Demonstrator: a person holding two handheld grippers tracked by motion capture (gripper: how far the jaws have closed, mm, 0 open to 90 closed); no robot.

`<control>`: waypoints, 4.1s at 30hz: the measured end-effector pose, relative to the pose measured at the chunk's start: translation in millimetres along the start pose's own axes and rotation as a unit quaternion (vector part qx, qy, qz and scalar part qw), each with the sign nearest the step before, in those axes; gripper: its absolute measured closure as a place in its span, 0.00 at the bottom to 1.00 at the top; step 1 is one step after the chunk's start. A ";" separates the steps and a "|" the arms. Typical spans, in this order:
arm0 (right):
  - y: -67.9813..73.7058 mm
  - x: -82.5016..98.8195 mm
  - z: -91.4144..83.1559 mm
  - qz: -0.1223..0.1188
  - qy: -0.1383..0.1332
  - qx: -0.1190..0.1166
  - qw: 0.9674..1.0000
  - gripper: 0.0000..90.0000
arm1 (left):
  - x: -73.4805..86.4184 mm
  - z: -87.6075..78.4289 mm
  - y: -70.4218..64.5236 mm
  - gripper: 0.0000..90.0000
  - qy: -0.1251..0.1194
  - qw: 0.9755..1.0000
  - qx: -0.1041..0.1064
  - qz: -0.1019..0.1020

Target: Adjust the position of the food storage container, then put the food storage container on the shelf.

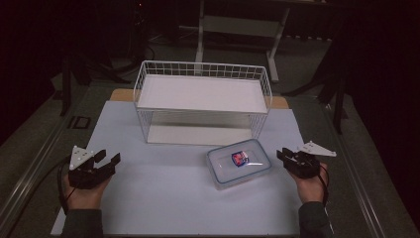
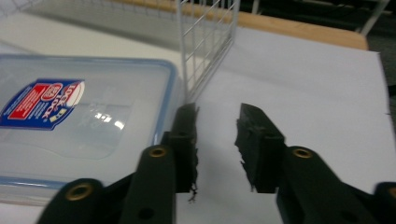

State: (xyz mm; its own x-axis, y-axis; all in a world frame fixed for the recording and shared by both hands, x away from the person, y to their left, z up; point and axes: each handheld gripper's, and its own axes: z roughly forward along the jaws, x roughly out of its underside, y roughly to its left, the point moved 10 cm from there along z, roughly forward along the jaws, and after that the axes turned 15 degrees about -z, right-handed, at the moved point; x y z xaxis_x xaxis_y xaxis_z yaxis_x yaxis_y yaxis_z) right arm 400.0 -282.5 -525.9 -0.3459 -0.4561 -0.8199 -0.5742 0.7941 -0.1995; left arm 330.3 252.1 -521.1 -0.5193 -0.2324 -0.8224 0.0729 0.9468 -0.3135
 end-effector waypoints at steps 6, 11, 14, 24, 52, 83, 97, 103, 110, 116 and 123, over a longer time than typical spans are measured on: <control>7.6 -2.5 11.9 0.009 0.011 -0.019 1.000 1.00 | -1.5 -1.0 -0.1 0.52 -0.004 1.000 0.001 -0.005; 16.0 3.8 22.5 0.002 0.033 -0.034 0.999 1.00 | -1.2 -1.6 0.7 0.52 -0.003 1.000 0.002 -0.003; 20.2 5.4 24.0 -0.003 0.039 -0.038 0.999 1.00 | -1.8 -2.6 1.8 0.52 -0.006 1.000 0.003 -0.009; 18.0 8.9 26.5 0.004 0.043 -0.038 0.998 1.00 | -0.5 -1.7 2.0 0.52 -0.001 1.000 0.004 -0.006; 68.2 3.3 24.9 -0.037 0.052 -0.110 0.992 1.00 | 3.3 1.0 -22.5 0.52 0.013 0.999 0.051 -0.002; 145.9 -23.3 34.6 -0.112 0.042 -0.186 0.975 0.97 | 19.5 12.2 -67.8 0.52 0.055 0.992 0.117 0.012; 130.6 -36.2 26.5 -0.090 0.011 -0.158 0.983 0.71 | 19.2 15.3 -72.9 0.52 0.058 0.991 0.123 0.012; 136.7 -44.5 29.8 -0.051 0.001 -0.175 0.983 0.56 | 25.0 23.2 -93.3 0.51 0.071 0.987 0.141 0.029; 147.1 -45.0 36.6 -0.029 0.007 -0.205 0.978 0.52 | 33.9 30.5 -112.5 0.49 0.092 0.981 0.166 0.041; 149.8 -42.6 40.9 -0.005 0.020 -0.222 0.975 0.46 | 40.6 37.9 -126.4 0.47 0.112 0.975 0.187 0.034; 152.5 -37.4 47.4 0.022 0.040 -0.247 0.968 0.38 | 52.3 48.3 -139.1 0.41 0.138 0.970 0.197 0.027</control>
State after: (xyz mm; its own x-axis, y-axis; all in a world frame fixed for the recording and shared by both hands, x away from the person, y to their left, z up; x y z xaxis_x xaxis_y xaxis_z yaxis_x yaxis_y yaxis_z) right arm 360.6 -125.2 -551.1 -0.4231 -0.4722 -0.7734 -0.8355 0.5335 0.1314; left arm 334.1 97.5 -543.5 -0.7104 -0.0652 -0.7008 0.3979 0.7841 -0.4763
